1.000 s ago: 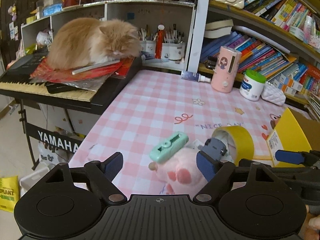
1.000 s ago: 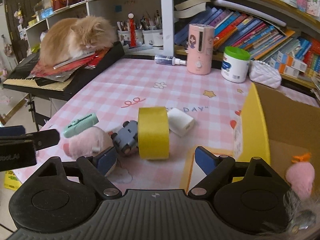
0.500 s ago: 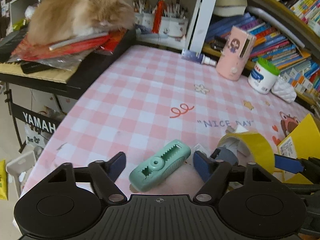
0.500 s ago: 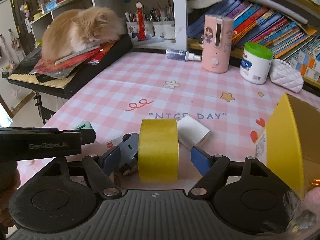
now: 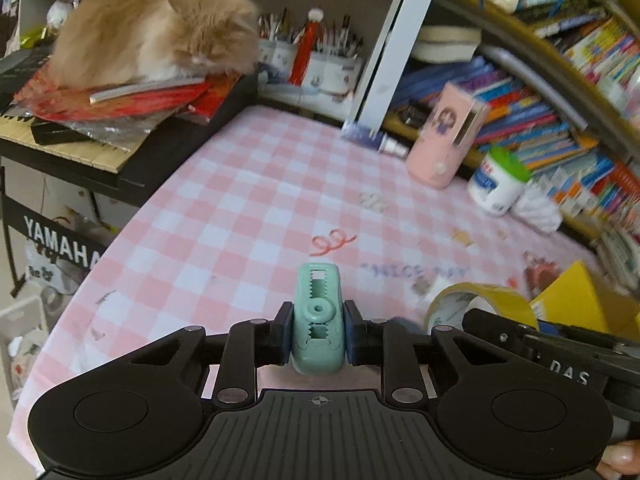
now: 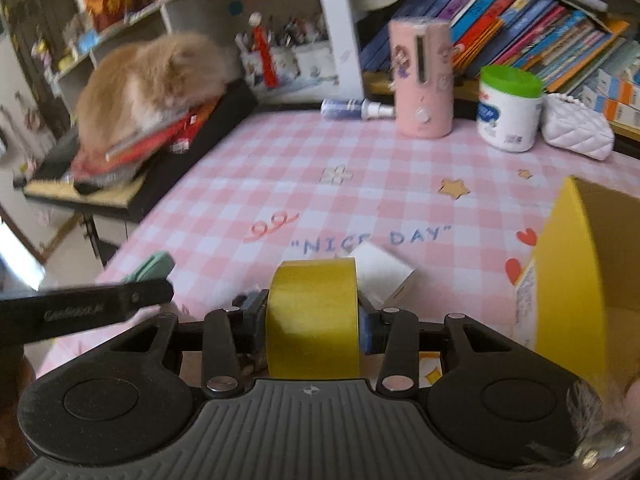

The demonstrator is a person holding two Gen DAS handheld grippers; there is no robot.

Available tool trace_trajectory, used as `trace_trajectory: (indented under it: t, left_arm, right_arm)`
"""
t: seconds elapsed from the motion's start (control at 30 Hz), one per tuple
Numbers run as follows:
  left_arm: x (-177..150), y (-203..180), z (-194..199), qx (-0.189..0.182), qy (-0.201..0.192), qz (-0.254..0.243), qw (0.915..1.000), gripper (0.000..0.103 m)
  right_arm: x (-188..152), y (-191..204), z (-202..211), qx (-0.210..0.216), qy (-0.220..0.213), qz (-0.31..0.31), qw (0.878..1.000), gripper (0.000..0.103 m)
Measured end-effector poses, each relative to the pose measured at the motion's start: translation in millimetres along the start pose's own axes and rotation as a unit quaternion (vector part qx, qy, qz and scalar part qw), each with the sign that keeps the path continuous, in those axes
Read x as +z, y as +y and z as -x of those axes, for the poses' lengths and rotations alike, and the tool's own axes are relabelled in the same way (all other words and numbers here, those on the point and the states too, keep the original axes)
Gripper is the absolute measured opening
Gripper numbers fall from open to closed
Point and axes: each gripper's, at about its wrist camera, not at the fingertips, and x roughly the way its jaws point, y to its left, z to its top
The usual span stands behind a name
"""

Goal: Organize objects
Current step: 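Grasp the mint-green stapler with the left tool while the right tool grasps the yellow tape, then carry the stapler and tape roll with both tools over the yellow box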

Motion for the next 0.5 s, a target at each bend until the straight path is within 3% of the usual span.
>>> trace_trajectory:
  t: [0.23, 0.5]
  left_arm:
    - [-7, -11, 31, -0.025, -0.029, -0.007, 0.9993, 0.023]
    - [-32, -3, 48, -0.028, -0.018, 0.004, 0.9994, 0.023]
  right_arm:
    - [1, -10, 27, -0.001, -0.032, -0.028, 0.999, 0.039]
    - [-14, -14, 48, 0.027, -0.033, -0.07, 0.997, 0.039]
